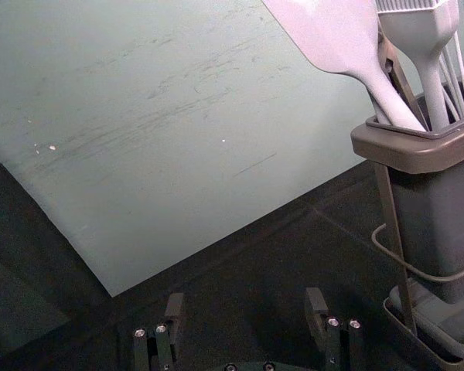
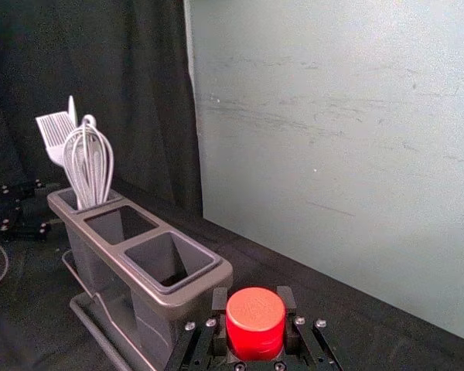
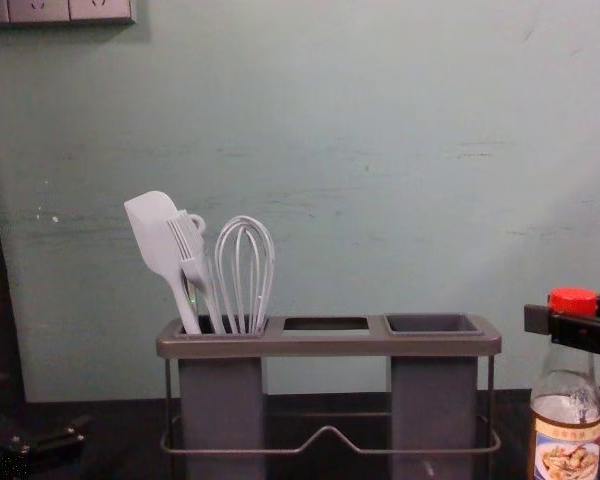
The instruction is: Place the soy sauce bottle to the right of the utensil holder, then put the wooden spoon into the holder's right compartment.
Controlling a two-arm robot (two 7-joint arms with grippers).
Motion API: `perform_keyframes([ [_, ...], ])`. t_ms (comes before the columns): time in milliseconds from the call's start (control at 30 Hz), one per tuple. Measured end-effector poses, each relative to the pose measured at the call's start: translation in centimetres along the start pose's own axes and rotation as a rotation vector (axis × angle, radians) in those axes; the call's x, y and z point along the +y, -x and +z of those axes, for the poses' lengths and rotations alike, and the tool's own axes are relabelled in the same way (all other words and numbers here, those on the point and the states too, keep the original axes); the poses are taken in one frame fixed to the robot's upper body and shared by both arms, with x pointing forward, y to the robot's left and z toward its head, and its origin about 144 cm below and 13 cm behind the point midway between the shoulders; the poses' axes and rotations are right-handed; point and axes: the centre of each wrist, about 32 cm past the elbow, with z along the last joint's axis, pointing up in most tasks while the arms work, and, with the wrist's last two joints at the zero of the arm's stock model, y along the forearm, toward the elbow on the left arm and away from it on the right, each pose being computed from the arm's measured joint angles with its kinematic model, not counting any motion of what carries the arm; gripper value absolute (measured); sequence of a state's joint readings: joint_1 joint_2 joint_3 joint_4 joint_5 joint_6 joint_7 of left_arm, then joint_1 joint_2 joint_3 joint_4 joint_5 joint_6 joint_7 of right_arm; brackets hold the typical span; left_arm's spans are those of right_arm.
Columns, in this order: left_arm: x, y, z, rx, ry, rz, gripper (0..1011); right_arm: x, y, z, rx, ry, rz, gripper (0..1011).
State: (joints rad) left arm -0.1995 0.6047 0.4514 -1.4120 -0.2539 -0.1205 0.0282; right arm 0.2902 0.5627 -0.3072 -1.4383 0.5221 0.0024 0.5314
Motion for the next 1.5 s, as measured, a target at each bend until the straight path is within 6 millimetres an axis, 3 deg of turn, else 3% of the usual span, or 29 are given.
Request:
perform_keyframes([
  [1000,0.00,0.00,0.00,0.000,0.000,0.000,1011,0.47,-0.32,-0.71,-0.007,0.024,-0.007,383],
  [1100,0.00,0.00,0.00,0.000,0.000,0.000,1011,0.46,-0.33,-0.70,-0.007,0.023,-0.007,446],
  [1500,0.00,0.00,0.00,0.000,0.000,0.000,1011,0.44,-0.33,-0.69,-0.006,0.023,-0.007,862],
])
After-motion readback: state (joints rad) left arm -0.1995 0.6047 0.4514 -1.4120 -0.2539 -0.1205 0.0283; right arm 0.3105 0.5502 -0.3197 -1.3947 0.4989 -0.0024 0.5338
